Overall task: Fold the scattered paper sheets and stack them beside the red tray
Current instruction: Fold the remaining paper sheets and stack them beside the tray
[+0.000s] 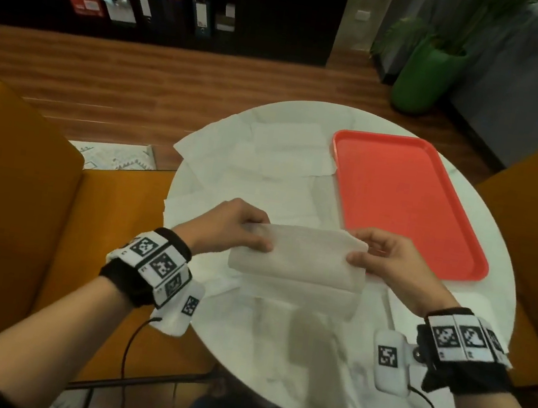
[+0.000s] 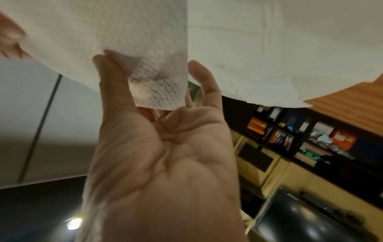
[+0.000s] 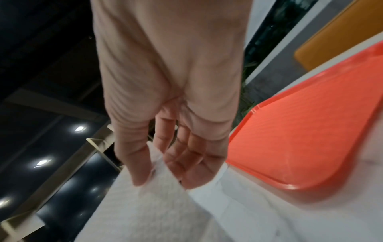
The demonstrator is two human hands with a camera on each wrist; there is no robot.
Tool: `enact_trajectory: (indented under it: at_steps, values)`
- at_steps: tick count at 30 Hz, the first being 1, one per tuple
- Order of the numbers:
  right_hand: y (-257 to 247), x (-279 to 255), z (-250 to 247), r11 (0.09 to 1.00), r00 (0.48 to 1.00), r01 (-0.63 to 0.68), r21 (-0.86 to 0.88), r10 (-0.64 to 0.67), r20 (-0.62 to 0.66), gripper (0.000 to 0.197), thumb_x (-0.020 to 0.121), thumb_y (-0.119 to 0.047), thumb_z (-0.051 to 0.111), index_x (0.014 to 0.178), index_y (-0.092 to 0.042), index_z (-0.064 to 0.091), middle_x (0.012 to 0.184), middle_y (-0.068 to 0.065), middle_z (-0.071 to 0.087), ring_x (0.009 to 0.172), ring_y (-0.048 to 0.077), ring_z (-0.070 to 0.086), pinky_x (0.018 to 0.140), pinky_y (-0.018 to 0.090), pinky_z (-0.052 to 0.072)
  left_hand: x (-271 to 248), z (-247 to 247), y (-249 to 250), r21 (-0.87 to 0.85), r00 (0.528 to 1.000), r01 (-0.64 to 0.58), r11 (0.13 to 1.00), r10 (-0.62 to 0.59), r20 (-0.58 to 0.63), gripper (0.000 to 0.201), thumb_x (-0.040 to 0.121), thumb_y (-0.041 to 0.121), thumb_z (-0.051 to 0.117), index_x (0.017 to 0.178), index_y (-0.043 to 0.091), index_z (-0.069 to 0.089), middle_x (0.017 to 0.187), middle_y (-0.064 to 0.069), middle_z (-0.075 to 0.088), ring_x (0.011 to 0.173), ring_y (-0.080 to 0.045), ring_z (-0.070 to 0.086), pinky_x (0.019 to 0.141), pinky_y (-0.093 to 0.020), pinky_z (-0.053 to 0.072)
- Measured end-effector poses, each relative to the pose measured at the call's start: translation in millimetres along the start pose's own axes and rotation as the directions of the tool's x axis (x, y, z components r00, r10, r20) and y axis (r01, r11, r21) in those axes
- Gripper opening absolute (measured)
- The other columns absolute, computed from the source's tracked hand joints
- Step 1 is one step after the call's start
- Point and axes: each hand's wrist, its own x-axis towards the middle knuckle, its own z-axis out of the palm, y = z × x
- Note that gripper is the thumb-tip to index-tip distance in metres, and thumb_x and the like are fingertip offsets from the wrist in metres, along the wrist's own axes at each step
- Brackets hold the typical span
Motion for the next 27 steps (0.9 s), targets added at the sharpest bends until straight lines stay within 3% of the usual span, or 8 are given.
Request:
enact_trajectory:
  at_steps: [5, 8, 11, 14, 17, 22, 24, 27]
  values:
    - [30.4, 37.1, 4.0, 0.99, 0.993, -0.114, -0.088, 0.112, -0.018, 0.012, 0.081, -0.005, 0.07, 0.082, -0.016, 0.065, 0.075, 0.0, 0.068, 0.066, 0.01, 0.06, 0.064, 0.023, 0.046, 16.3, 4.7, -27.8, 0.04, 0.994, 0.112, 0.993, -0.113, 0.01, 0.016, 0.082, 0.028, 0.073, 0.094, 0.017, 0.072, 0.094, -0.001, 0.071, 0.093, -0.018, 0.065, 0.082, -0.032, 0.051]
    - [51.6, 62.2, 8.8, 0.955, 0.987, -0.149, -0.257, 0.128, -0.098, 0.017, 0.081, -0.003, 0.069, 0.075, -0.016, 0.059, 0.065, -0.001, 0.063, 0.061, 0.013, 0.056, 0.056, 0.023, 0.043, 31.3, 11.6, -42.7, 0.107, 0.984, 0.149, 0.983, -0.136, -0.119, 0.013, 0.084, 0.02, 0.071, 0.094, 0.012, 0.073, 0.093, -0.004, 0.07, 0.093, -0.021, 0.062, 0.074, -0.027, 0.041]
    - [69.2, 72.7, 11.4, 0.925, 0.982, -0.148, -0.35, 0.094, -0.165, 0.02, 0.078, -0.001, 0.069, 0.072, -0.017, 0.058, 0.07, 0.007, 0.063, 0.066, 0.022, 0.059, 0.067, 0.037, 0.05, 35.7, 19.2, -50.6, 0.068, 0.956, 0.158, 0.985, -0.136, -0.259, 0.01, 0.083, 0.017, 0.07, 0.092, 0.016, 0.072, 0.089, -0.002, 0.068, 0.083, -0.02, 0.057, 0.07, -0.025, 0.037]
    - [80.4, 65.2, 12.5, 0.924, 0.968, -0.133, -0.358, 0.044, -0.247, 0.019, 0.077, -0.003, 0.071, 0.072, -0.018, 0.062, 0.07, 0.004, 0.063, 0.067, 0.02, 0.059, 0.071, 0.034, 0.048, 27.1, 30.6, -51.9, -0.028, 0.948, 0.099, 0.995, -0.103, -0.301, 0.009, 0.081, 0.014, 0.071, 0.09, 0.018, 0.074, 0.088, -0.001, 0.068, 0.076, -0.015, 0.055, 0.065, -0.015, 0.04]
    - [84.1, 42.6, 15.8, 0.934, 0.962, -0.084, -0.348, -0.015, -0.273, 0.009, 0.078, -0.005, 0.072, 0.08, -0.013, 0.068, 0.069, -0.001, 0.061, 0.065, 0.014, 0.056, 0.067, 0.025, 0.046, 9.4, 41.2, -56.2, -0.052, 0.956, 0.048, 0.998, -0.06, -0.286, 0.01, 0.08, 0.014, 0.073, 0.085, 0.023, 0.074, 0.09, -0.001, 0.068, 0.082, -0.013, 0.058, 0.07, -0.013, 0.04]
    - [103.2, -2.7, 28.4, 0.898, 0.979, -0.028, -0.44, -0.066, -0.195, 0.014, 0.077, -0.008, 0.073, 0.076, -0.021, 0.068, 0.085, -0.008, 0.069, 0.079, 0.008, 0.061, 0.069, 0.01, 0.042, -28.0, 61.9, -75.6, -0.052, 0.977, 0.038, 0.998, -0.048, -0.206, 0.013, 0.082, 0.018, 0.073, 0.089, 0.029, 0.074, 0.09, 0.007, 0.066, 0.086, -0.008, 0.059, 0.083, -0.028, 0.048]
    - [112.5, -13.8, 33.6, 0.852, 0.991, -0.051, -0.52, -0.021, -0.131, 0.021, 0.078, -0.007, 0.07, 0.074, -0.028, 0.067, 0.088, -0.01, 0.066, 0.083, 0.007, 0.059, 0.071, 0.012, 0.04, -38.5, 68.4, -84.7, 0.073, 0.989, 0.065, 0.995, -0.054, -0.141, 0.017, 0.083, 0.02, 0.071, 0.092, 0.034, 0.071, 0.092, 0.009, 0.065, 0.089, -0.008, 0.059, 0.086, -0.035, 0.049]
    - [117.0, -21.6, 34.5, 0.783, 0.996, -0.081, -0.617, 0.038, -0.083, 0.03, 0.082, -0.006, 0.063, 0.076, -0.036, 0.064, 0.091, -0.014, 0.063, 0.085, 0.005, 0.057, 0.076, 0.019, 0.041, -48.9, 71.1, -86.1, 0.263, 0.994, 0.1, 0.96, -0.086, -0.065, 0.025, 0.083, 0.029, 0.066, 0.106, 0.04, 0.064, 0.103, 0.013, 0.062, 0.096, -0.007, 0.053, 0.09, -0.036, 0.047]
